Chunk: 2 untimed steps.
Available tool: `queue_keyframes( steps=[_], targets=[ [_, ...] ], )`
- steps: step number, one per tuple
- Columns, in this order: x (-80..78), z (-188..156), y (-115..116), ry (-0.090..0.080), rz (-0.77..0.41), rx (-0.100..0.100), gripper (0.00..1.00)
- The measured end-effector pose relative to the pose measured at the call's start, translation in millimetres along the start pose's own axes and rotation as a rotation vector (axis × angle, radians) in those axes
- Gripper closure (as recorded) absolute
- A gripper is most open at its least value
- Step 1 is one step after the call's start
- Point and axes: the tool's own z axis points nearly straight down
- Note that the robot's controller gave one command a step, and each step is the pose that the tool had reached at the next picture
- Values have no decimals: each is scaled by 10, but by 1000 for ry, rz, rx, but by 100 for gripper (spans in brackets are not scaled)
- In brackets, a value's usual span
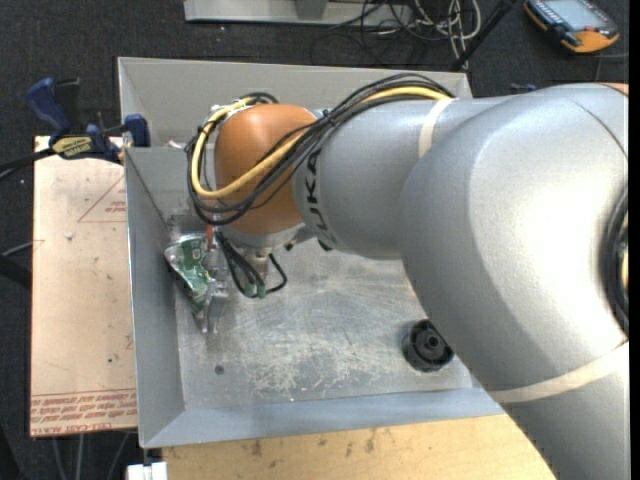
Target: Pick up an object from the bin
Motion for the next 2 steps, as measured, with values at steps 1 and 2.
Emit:
queue_keyframes(
  steps=[1, 2],
  targets=[
    [0, 0, 0, 0, 0, 0, 100],
    [76, -438, 91, 15, -27, 3, 100]
  ],
)
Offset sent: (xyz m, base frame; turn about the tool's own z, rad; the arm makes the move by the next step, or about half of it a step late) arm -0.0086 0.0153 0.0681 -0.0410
